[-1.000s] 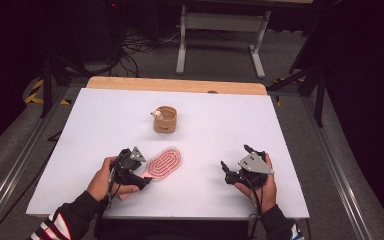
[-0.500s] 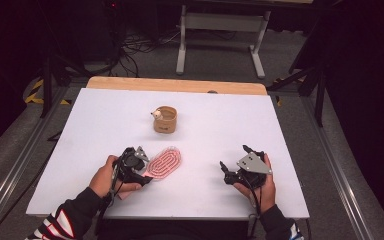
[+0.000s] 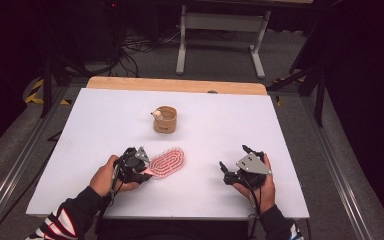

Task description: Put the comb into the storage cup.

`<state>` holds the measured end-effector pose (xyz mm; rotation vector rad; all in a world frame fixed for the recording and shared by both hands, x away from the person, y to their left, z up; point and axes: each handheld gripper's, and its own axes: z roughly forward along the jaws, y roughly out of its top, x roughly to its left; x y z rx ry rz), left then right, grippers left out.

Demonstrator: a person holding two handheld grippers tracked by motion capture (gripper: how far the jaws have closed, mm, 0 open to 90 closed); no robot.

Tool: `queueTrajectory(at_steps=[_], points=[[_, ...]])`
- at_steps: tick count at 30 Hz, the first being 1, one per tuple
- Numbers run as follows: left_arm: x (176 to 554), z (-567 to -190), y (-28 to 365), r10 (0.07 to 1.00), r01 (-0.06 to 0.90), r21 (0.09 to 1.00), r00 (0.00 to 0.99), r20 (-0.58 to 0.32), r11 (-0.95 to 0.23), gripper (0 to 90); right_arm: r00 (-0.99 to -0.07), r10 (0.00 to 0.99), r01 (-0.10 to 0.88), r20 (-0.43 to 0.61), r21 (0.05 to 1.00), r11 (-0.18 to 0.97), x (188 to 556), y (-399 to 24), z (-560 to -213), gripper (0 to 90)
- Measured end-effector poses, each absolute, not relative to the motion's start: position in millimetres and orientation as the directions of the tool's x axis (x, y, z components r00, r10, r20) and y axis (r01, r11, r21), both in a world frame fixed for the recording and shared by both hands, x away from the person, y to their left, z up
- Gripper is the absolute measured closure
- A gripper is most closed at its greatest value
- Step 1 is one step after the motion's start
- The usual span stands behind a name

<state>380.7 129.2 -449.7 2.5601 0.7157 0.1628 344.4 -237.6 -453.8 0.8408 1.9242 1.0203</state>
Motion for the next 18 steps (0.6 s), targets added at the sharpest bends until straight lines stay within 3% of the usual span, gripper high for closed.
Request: queueTrajectory(at_steps=[18], points=[[364,-447,127,0.544,0.361,0.646,0.833,0.102,-0.673,69.5,-0.464,0.837,0.181,-0.291,0.893,0.412,344,-239,-451,8.3]])
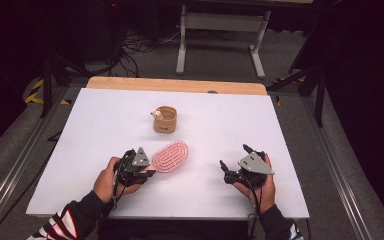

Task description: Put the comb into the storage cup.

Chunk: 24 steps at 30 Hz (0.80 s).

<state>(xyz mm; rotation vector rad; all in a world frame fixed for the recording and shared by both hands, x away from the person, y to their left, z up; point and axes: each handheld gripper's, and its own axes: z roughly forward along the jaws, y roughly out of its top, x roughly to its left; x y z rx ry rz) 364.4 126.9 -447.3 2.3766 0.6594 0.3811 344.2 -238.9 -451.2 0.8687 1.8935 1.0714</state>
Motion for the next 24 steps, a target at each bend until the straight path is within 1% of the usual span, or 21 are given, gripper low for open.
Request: queueTrajectory(at_steps=[2,5,12,13,15,20,24], points=[[365,-446,128,0.561,0.358,0.680,0.822,0.096,-0.640,69.5,-0.470,0.838,0.179,-0.279,0.899,0.399,344,-238,-450,8.3],[362,-444,128,0.570,0.321,0.728,0.814,0.115,-0.605,69.5,-0.477,0.844,0.170,-0.245,0.916,0.362,343,-236,-446,8.0],[360,-438,126,0.601,0.269,0.799,0.787,0.138,-0.537,69.5,-0.501,0.849,0.134,-0.166,0.955,0.266,341,-228,-431,7.6],[360,-438,125,0.605,0.258,0.812,0.783,0.142,-0.524,69.5,-0.516,0.846,0.135,-0.133,0.963,0.234,342,-224,-426,7.1],[359,-437,123,0.608,0.237,0.832,0.780,0.145,-0.502,69.5,-0.521,0.845,0.134,-0.121,0.966,0.221,343,-223,-424,7.1],[359,-436,118,0.617,0.193,0.870,0.772,0.151,-0.454,69.5,-0.564,0.826,0.153,0.011,0.984,0.091,348,-212,-405,6.5],[360,-438,111,0.622,0.175,0.888,0.770,0.146,-0.425,69.5,-0.588,0.809,0.137,0.014,0.987,0.082,351,-202,-395,6.3]])
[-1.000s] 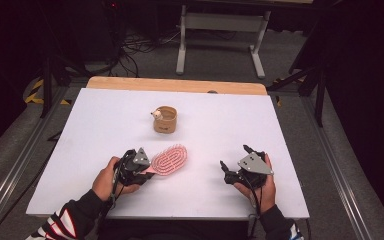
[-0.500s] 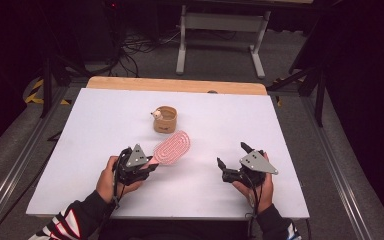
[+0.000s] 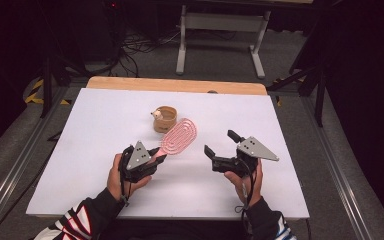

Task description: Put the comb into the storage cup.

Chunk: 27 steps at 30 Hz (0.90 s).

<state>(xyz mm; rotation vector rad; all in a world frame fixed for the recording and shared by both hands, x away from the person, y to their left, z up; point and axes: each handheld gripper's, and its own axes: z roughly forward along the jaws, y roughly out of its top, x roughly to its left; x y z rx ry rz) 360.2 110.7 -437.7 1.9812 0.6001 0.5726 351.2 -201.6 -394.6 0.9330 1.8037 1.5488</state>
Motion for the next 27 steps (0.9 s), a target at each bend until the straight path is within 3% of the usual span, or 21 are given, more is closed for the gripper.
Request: queueTrajectory(at_steps=[11,19,27], points=[[362,-439,99,0.626,0.135,0.915,0.765,0.147,-0.380,69.5,-0.653,0.757,0.156,-0.010,0.977,0.147,357,-171,-385,6.7],[358,-439,92,0.618,0.116,0.927,0.774,0.140,-0.356,69.5,-0.663,0.745,0.261,0.077,0.956,0.134,368,-155,-381,9.4],[355,-436,89,0.626,0.088,0.937,0.764,0.154,-0.339,69.5,-0.641,0.746,0.329,0.179,0.943,0.056,383,-143,-385,22.8]])
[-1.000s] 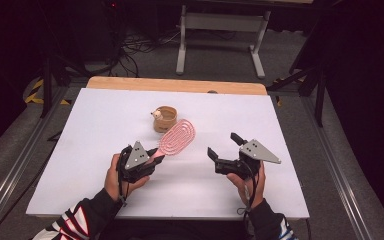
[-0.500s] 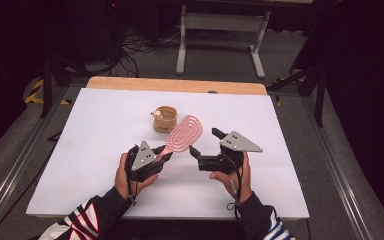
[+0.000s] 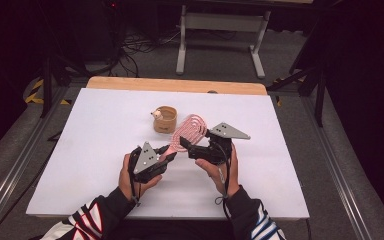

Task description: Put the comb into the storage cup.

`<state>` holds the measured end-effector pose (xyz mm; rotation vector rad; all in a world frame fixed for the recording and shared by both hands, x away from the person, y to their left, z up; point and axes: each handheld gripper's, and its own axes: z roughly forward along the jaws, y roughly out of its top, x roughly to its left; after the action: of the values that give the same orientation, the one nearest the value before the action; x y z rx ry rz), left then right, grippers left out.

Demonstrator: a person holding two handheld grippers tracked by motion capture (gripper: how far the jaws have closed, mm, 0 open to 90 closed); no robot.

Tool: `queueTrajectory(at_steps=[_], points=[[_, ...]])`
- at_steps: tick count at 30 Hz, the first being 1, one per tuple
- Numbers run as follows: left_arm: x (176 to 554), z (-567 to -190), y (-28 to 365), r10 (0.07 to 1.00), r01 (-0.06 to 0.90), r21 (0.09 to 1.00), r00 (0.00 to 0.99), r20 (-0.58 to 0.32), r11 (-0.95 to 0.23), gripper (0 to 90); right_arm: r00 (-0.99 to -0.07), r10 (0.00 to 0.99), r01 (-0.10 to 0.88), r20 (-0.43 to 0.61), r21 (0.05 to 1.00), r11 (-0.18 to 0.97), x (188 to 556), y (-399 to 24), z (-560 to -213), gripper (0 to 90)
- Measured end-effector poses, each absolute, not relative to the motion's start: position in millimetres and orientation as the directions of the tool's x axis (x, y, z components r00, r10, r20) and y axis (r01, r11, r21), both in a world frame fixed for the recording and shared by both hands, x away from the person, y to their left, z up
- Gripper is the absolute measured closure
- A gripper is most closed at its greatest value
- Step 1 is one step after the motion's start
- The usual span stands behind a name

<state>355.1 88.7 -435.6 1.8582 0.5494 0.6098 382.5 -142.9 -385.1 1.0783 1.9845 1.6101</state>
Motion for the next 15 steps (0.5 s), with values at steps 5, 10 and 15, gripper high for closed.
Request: queueTrajectory(at_steps=[5,10,15], points=[[354,-436,85,0.623,0.076,0.931,0.762,0.177,-0.358,69.5,-0.661,0.701,0.363,0.268,0.932,-0.015,384,-141,-386,31.0],[356,-439,80,0.616,0.073,0.927,0.766,0.183,-0.367,69.6,-0.635,0.700,0.385,0.326,0.919,-0.078,384,-145,-390,42.1],[359,-442,75,0.602,0.082,0.919,0.777,0.183,-0.386,69.8,-0.670,0.666,0.376,0.328,0.923,-0.076,381,-150,-390,56.2]])
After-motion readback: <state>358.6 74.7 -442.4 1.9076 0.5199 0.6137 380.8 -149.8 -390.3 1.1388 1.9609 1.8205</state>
